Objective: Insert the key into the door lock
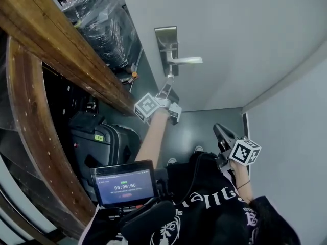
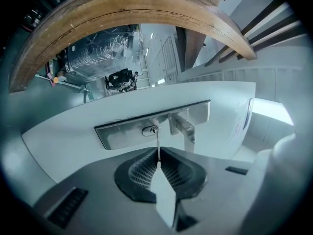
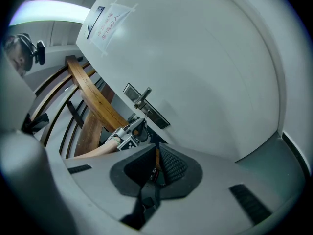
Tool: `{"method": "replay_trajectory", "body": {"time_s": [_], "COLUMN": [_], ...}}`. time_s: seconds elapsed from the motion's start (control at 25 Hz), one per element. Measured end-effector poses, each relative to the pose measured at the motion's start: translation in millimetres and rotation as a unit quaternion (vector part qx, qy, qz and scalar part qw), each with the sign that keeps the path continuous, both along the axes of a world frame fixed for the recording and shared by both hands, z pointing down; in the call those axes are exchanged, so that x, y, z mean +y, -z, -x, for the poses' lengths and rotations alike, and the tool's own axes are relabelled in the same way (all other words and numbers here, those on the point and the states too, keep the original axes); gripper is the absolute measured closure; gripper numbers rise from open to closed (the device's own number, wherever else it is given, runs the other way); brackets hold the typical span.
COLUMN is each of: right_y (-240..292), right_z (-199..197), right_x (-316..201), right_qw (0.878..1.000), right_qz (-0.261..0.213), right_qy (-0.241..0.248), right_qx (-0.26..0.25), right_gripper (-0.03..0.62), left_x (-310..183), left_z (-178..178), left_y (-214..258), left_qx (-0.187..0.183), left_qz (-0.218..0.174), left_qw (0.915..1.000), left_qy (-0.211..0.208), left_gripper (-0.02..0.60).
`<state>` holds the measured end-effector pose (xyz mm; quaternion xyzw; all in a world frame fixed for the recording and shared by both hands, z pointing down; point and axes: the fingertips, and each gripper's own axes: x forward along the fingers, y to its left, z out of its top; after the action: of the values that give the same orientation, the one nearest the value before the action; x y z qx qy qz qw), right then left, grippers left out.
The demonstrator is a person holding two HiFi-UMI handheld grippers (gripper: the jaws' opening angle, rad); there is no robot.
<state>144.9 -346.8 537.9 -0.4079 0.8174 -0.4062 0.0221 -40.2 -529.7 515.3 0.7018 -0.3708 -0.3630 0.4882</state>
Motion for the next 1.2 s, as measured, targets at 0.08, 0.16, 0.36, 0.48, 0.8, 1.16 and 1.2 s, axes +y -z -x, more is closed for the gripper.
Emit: {"method": "replay_trajectory", "body": {"time_s": [0.08, 0.16, 0.36, 0.48, 0.8, 1.16, 1.2], "right_y": [-3.4, -6.6, -18.4, -22.6, -24.9, -29.8, -30.6], "right_z": [-1.0, -3.5, -11.5, -15.4, -14.1, -11.8, -12.1], "right_x": [7.5, 15.7, 38.6, 48.9, 61.0, 64.3, 64.3], "right_qw": [1.000, 1.000, 0.999, 0.998, 0.997, 0.997, 0.997], "right_qz": [0.004, 0.008, 0.023, 0.028, 0.027, 0.026, 0.026], "right_qy": [-0.008, -0.018, -0.048, -0.063, -0.075, -0.072, -0.072], "right_qx": [0.001, 0.002, 0.003, 0.004, 0.007, 0.005, 0.004], "right_gripper": [0.560, 0.560, 0.560, 0.560, 0.560, 0.560, 0.560], "left_x": [-1.9, -4.0, -5.7, -7.3, -12.5, -33.3, -38.5], "left_z": [0.1, 0.8, -0.2, 0.6, 0.9, 2.9, 3.9], "left_y": [-3.5, -5.3, -3.0, -4.1, -4.2, -6.0, -6.0], "left_qx": [0.004, 0.009, 0.021, 0.025, 0.074, 0.103, 0.088], "left_qz": [0.005, 0.007, 0.003, 0.008, 0.031, 0.070, 0.075], "left_qw": [1.0000, 0.9999, 0.9997, 0.9996, 0.9967, 0.9915, 0.9927], "left_qy": [-0.001, -0.002, -0.010, -0.008, 0.010, 0.037, 0.035], "left_gripper": [0.557, 0.557, 0.557, 0.557, 0.557, 0.557, 0.557]}}
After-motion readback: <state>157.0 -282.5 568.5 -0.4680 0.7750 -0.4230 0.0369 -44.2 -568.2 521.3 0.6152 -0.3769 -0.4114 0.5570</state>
